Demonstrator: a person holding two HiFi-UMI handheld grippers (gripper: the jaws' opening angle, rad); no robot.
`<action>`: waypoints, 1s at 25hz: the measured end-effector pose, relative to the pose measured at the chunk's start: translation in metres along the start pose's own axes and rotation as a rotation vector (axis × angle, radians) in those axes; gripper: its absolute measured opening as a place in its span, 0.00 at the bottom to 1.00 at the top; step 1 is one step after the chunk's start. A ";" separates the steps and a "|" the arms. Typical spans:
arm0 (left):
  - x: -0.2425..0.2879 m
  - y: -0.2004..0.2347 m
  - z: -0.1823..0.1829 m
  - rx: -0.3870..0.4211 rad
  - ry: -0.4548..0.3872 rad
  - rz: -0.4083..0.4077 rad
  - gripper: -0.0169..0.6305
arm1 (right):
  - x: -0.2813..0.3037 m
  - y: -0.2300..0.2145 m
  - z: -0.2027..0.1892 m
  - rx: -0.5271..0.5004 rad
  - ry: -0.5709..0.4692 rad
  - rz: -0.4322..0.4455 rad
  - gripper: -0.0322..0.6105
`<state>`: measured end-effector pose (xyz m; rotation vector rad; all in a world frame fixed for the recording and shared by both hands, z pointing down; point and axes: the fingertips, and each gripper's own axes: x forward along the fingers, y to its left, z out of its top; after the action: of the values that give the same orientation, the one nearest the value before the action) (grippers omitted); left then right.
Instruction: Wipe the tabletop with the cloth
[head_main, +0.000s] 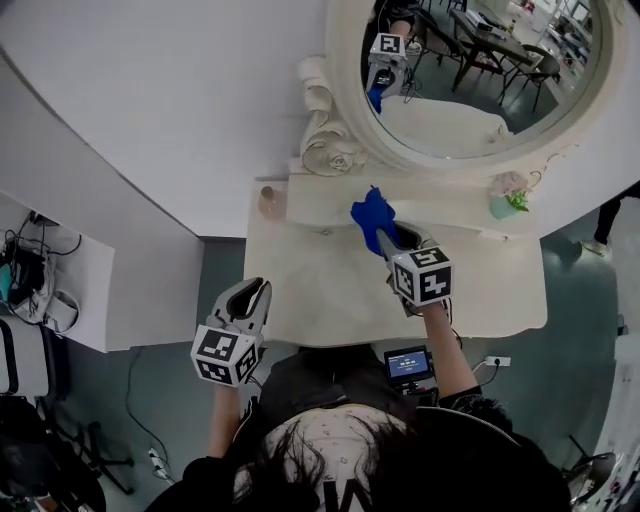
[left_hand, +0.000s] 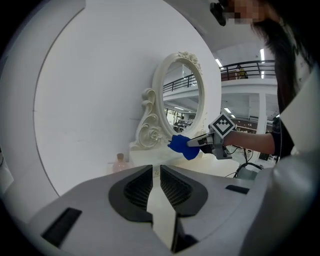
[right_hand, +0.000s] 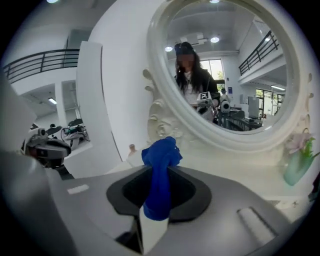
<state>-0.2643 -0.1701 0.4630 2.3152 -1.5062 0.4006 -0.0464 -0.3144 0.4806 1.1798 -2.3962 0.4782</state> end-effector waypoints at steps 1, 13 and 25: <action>-0.006 0.009 -0.004 -0.004 -0.001 0.007 0.08 | 0.010 0.024 0.000 -0.004 0.003 0.031 0.19; -0.076 0.084 -0.045 -0.060 0.008 0.076 0.08 | 0.127 0.225 -0.049 -0.122 0.172 0.224 0.19; -0.088 0.105 -0.070 -0.105 0.032 0.085 0.08 | 0.168 0.206 -0.133 -0.340 0.334 0.091 0.19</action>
<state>-0.3989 -0.1068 0.5031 2.1604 -1.5757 0.3697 -0.2756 -0.2422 0.6553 0.7776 -2.1393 0.2557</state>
